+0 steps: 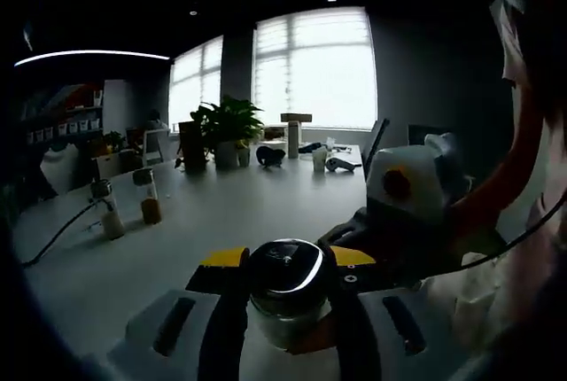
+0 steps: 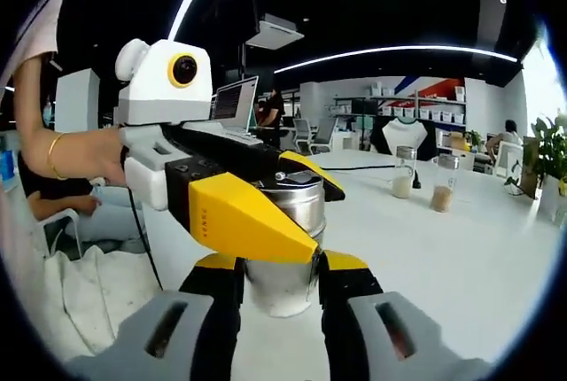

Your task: Rotate the seasoning bottle until the label or dispensing opening points toward the visible target arrow and the bottle remains upright within the marked orientation range

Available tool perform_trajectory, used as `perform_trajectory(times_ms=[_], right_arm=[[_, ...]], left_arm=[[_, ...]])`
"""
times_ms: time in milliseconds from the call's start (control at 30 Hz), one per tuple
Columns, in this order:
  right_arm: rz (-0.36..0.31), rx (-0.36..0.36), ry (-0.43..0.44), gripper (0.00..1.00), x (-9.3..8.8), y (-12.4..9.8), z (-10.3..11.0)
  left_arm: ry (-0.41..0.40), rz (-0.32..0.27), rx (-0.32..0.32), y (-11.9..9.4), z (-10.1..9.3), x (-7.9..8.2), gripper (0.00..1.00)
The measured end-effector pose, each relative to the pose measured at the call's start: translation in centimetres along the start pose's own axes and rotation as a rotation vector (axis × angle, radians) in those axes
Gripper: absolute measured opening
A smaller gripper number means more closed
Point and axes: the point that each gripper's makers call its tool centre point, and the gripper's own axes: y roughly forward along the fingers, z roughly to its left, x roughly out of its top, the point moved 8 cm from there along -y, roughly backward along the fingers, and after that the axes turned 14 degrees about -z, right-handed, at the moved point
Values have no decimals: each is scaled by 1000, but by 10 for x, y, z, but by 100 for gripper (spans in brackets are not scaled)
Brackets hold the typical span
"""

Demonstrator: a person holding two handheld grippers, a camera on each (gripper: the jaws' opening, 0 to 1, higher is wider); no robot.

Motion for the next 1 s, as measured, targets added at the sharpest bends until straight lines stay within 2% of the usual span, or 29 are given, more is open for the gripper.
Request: perform_trajectory(times_ms=[167,233,333,367,467,600,667,733,800,867,1000], right_arm=[[-4,-76,17,30,2,1,0],[3,-115,-3,29,2,3,0],[-1,-151,13,29,2,2,0],[-5,-185,38,29,3,2,0],[-21,-226,76,29,5,3,1],[-31,-271,59,29,7,3,1],[-36,-294,56,29,9,4,1],[-45,-298,54,29,9,4,0],[-49,-298,32,29,11,4,0],[-51,-288,45,29,12,2,-2],[-60,-252,45,30,14,1,-5]], left_arm=[[12,-2,53,3,-1,2,35],[63,15,73,5,-4,2,35],[85,18,109,9,-6,2,35],[95,13,144,11,-8,3,35],[116,3,202,15,-10,4,35],[139,-16,288,17,-13,6,35],[129,-29,383,16,-15,7,35],[156,-31,395,16,-16,9,35],[132,-44,418,16,-17,9,35],[134,-38,395,17,-15,10,35],[52,-46,358,15,-8,14,34]])
